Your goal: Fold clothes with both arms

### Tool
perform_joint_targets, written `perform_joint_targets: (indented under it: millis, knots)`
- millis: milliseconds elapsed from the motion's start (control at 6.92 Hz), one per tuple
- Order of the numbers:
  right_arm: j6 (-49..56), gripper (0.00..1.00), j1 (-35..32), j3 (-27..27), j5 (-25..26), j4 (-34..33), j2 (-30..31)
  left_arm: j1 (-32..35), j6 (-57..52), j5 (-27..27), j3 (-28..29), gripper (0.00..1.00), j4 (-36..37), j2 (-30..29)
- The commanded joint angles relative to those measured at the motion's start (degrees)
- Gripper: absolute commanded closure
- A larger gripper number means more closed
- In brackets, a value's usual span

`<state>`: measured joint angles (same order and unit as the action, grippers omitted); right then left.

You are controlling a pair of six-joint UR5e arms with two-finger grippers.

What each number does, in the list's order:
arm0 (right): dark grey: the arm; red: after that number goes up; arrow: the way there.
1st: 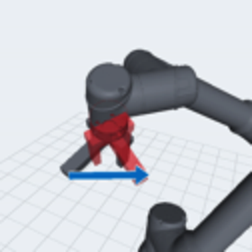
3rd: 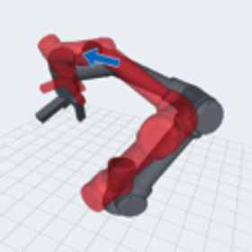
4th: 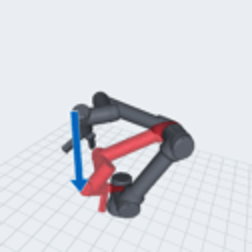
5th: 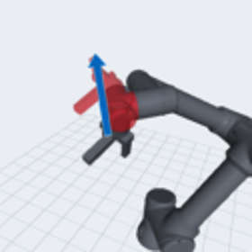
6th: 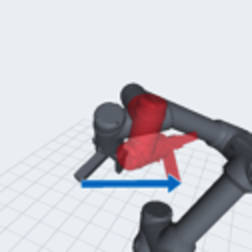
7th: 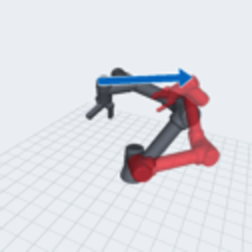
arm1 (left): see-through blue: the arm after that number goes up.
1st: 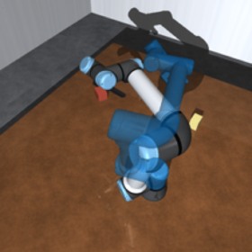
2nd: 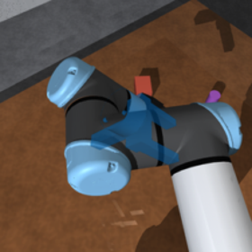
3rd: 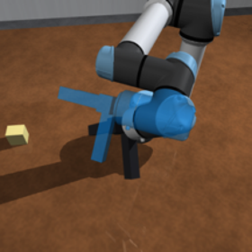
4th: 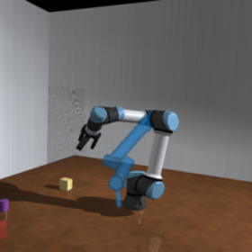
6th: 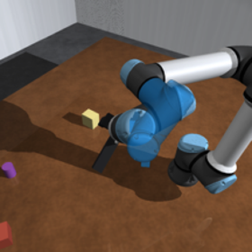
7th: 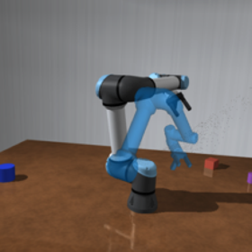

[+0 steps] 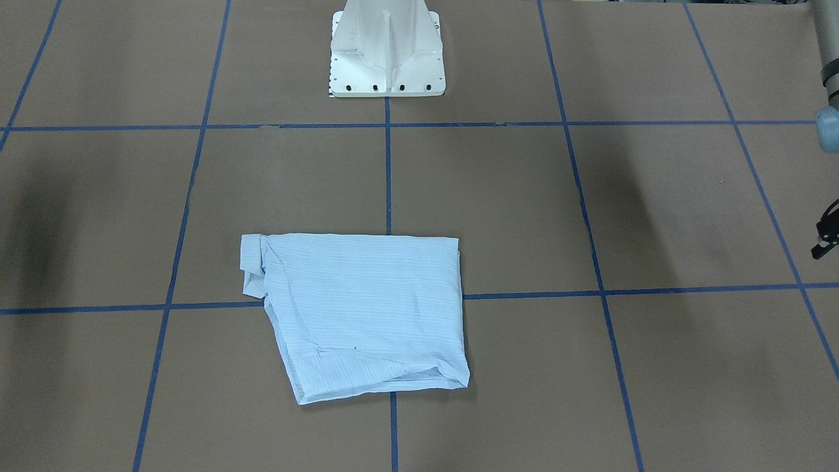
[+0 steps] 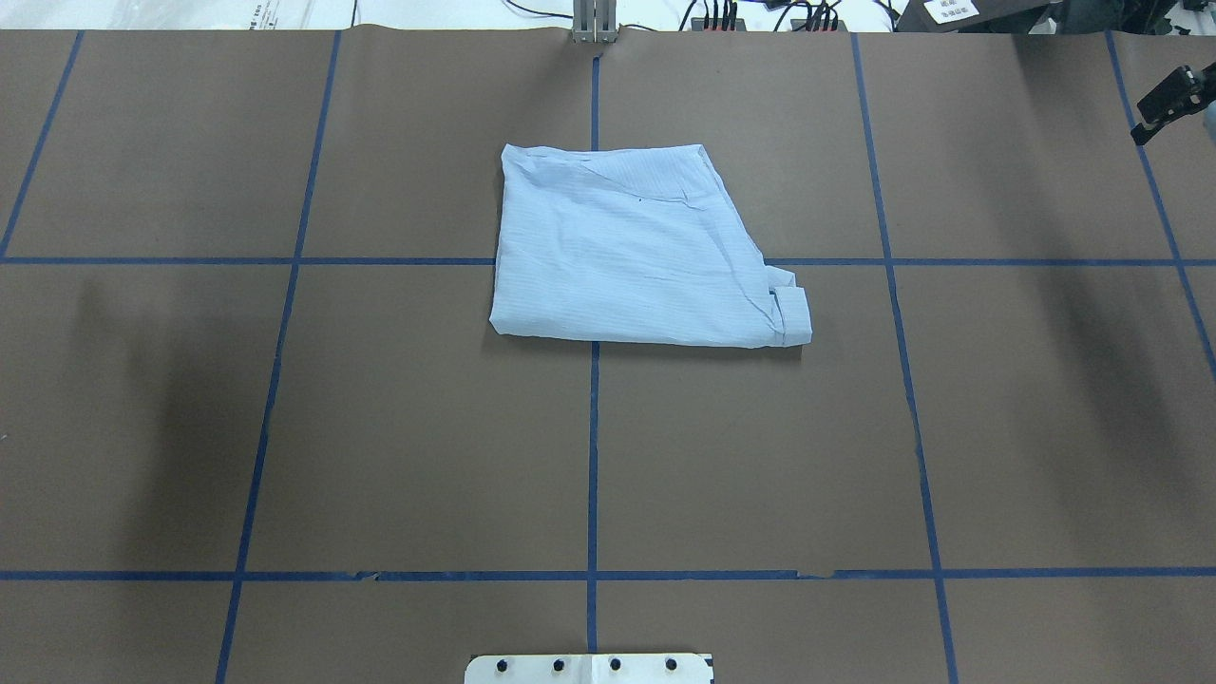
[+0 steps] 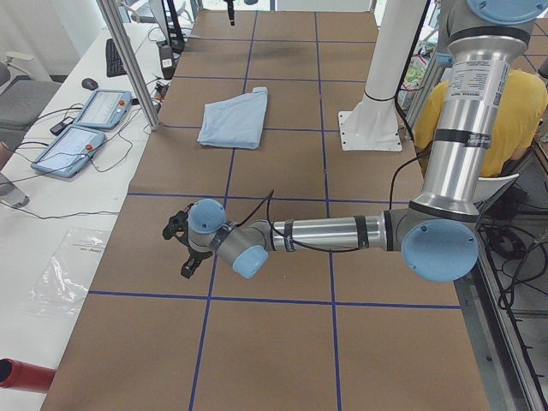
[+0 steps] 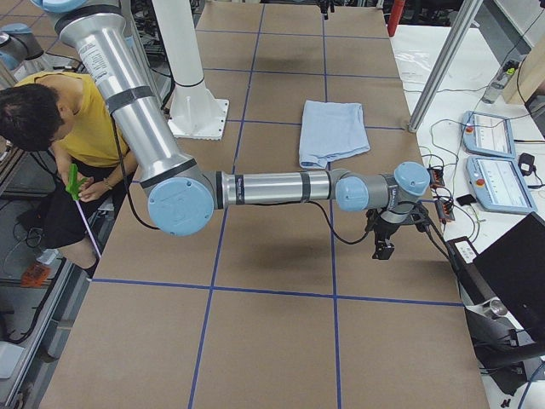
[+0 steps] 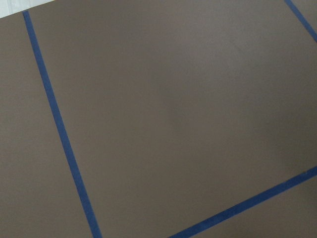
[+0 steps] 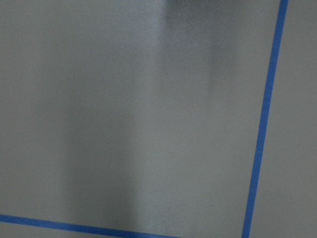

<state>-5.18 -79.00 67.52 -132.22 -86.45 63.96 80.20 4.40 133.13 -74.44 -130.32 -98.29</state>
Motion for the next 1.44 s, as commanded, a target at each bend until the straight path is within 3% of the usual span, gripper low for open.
perform_joint_targets:
  millis: [0, 867, 1011, 1300]
  knots:
    - [0.08, 0.0, 0.96, 1.46, 0.12, 1.1, 3.08, 1.45, -3.26, 2.29, -3.93, 0.0, 11.51, -0.24]
    - [-0.27, 0.0, 0.96, 2.61, -1.02, 1.72, 3.54, 1.8, -3.26, 2.66, -6.42, 0.0, 13.42, 0.82]
    - [-0.27, 0.0, 0.87, 2.61, -5.99, 1.72, 4.5, 1.8, -3.08, 2.66, -6.42, 0.0, 13.34, 0.82]
    - [-0.27, 0.0, 0.61, 2.7, -6.74, 1.81, 5.03, 1.8, -3.08, 2.66, -6.51, 0.0, 13.34, 0.82]
